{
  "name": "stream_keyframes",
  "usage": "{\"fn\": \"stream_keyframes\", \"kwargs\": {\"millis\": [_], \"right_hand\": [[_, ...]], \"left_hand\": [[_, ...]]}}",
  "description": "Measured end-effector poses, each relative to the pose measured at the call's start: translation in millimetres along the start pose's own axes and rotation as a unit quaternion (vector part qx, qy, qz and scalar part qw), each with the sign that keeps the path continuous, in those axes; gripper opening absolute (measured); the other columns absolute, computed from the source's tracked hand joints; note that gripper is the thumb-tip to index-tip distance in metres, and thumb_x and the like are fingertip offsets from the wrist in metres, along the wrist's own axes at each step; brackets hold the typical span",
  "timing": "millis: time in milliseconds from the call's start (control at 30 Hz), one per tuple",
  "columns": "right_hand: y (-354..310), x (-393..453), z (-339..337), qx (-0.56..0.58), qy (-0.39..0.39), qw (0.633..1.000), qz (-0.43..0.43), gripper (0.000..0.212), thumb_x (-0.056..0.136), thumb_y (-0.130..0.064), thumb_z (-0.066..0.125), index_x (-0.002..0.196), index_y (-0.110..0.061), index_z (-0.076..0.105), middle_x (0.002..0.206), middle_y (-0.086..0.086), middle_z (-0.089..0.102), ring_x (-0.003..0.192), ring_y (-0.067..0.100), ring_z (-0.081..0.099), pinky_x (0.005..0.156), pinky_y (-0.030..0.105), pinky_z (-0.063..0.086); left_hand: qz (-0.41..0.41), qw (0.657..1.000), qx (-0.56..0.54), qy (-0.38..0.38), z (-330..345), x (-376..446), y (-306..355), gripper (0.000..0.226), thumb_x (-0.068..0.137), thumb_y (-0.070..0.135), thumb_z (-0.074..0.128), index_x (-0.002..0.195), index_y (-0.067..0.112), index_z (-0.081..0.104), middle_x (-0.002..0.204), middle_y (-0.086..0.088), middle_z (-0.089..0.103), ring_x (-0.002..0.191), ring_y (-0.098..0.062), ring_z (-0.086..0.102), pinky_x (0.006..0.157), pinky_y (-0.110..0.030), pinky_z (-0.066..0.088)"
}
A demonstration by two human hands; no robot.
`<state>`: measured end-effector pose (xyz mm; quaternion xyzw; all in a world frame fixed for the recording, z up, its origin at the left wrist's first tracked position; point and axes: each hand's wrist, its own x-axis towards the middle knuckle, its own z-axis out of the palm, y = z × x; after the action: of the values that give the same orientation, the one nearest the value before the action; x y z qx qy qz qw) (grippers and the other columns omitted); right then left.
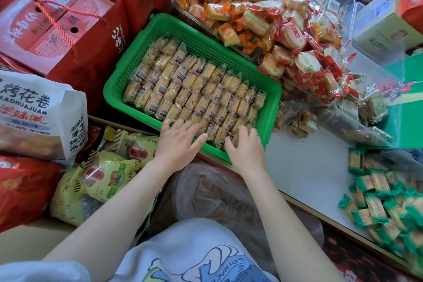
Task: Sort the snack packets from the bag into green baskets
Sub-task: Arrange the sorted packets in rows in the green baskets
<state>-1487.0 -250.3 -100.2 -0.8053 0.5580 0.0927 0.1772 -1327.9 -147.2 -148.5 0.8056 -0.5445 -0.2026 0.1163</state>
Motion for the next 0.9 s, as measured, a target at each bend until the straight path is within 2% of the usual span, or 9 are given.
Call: {"fn": "stream_keyframes", "kwargs": {"millis": [67,133,200,467,567,667,733,833,900], "right_hand": [[7.6,-13.1,8.1,0.071,-0.057,0.995,-0.041,0.054,0.101,-0.053,0.045,0.146,-0.024,0.048,0.149,0.007,0.039,0.139,0.026,0.037,0.112,0.043,0.036],[12.9,-20.7,18.9,0.059,-0.110,0.991,-0.053,0.057,0.101,-0.061,0.037,0.151,-0.034,0.043,0.163,0.003,0.022,0.151,0.022,0.019,0.121,0.044,0.024],[15.2,-20.5,22.3,0.051,-0.119,0.990,-0.050,0.059,0.100,-0.065,0.032,0.153,-0.038,0.038,0.166,0.000,0.014,0.154,0.020,0.010,0.124,0.044,0.018],[16.7,-15.9,15.2,0.008,-0.149,0.986,-0.070,0.064,0.101,-0.066,0.021,0.154,-0.035,0.036,0.167,0.005,0.016,0.154,0.025,0.009,0.123,0.048,0.018],[27.4,-17.2,2.6,0.078,-0.161,0.981,-0.078,0.059,0.106,-0.055,0.021,0.147,-0.024,0.050,0.158,0.009,0.036,0.148,0.026,0.027,0.120,0.046,0.024],[47.8,-26.1,-13.3,0.208,-0.066,0.972,-0.090,0.047,0.109,-0.040,0.029,0.129,-0.017,0.064,0.127,0.003,0.060,0.123,0.019,0.051,0.107,0.039,0.037],[70.8,-35.6,-18.5,0.260,-0.007,0.963,-0.064,0.039,0.108,-0.035,0.034,0.116,-0.016,0.067,0.114,-0.003,0.061,0.110,0.014,0.054,0.095,0.034,0.040],[119.3,-41.4,-18.3,0.274,-0.008,0.962,0.005,0.031,0.107,-0.032,0.040,0.109,-0.015,0.066,0.109,-0.001,0.057,0.103,0.017,0.055,0.084,0.029,0.036],[156.1,-38.4,-18.6,0.257,0.003,0.965,0.043,0.026,0.106,-0.028,0.045,0.112,-0.014,0.066,0.108,0.000,0.054,0.104,0.022,0.057,0.081,0.026,0.035]], "left_hand": [[-0.002,1.000,0.003,-0.004,0.2,-0.1,0.4,0.078,0.094,0.063,-0.001,0.142,0.029,0.051,0.134,0.008,0.058,0.127,-0.015,0.046,0.111,-0.041,0.017],[-0.001,1.000,0.004,-0.004,1.3,-0.1,0.6,0.077,0.095,0.063,0.000,0.141,0.030,0.052,0.134,0.008,0.059,0.126,-0.016,0.046,0.110,-0.041,0.018],[-0.002,1.000,0.005,0.002,2.5,-0.2,1.1,0.074,0.096,0.063,0.003,0.139,0.030,0.054,0.132,0.009,0.060,0.125,-0.016,0.047,0.110,-0.042,0.020],[-0.012,0.999,0.021,0.024,2.6,0.0,4.1,0.070,0.095,0.061,0.006,0.133,0.032,0.058,0.130,0.010,0.061,0.123,-0.016,0.049,0.106,-0.041,0.019],[-0.036,0.999,0.026,0.027,0.9,1.8,8.2,0.066,0.098,0.058,0.010,0.132,0.029,0.058,0.128,0.004,0.062,0.122,-0.021,0.048,0.107,-0.043,0.019],[-0.081,0.996,0.028,0.035,2.5,4.6,30.1,0.050,0.105,0.049,0.028,0.133,0.019,0.058,0.139,-0.010,0.053,0.132,-0.029,0.039,0.112,-0.047,0.017],[-0.074,0.996,-0.010,0.051,10.8,5.3,57.7,0.048,0.104,0.044,0.034,0.132,0.013,0.058,0.144,-0.014,0.047,0.137,-0.031,0.033,0.112,-0.049,0.021],[-0.007,0.998,-0.043,0.051,33.3,10.7,114.2,0.059,0.097,0.048,0.033,0.136,0.011,0.055,0.148,-0.012,0.045,0.140,-0.030,0.032,0.112,-0.048,0.027],[0.020,0.998,-0.053,0.033,49.9,17.0,152.6,0.062,0.096,0.048,0.035,0.146,0.012,0.044,0.156,-0.012,0.038,0.146,-0.030,0.027,0.116,-0.046,0.026]]}}
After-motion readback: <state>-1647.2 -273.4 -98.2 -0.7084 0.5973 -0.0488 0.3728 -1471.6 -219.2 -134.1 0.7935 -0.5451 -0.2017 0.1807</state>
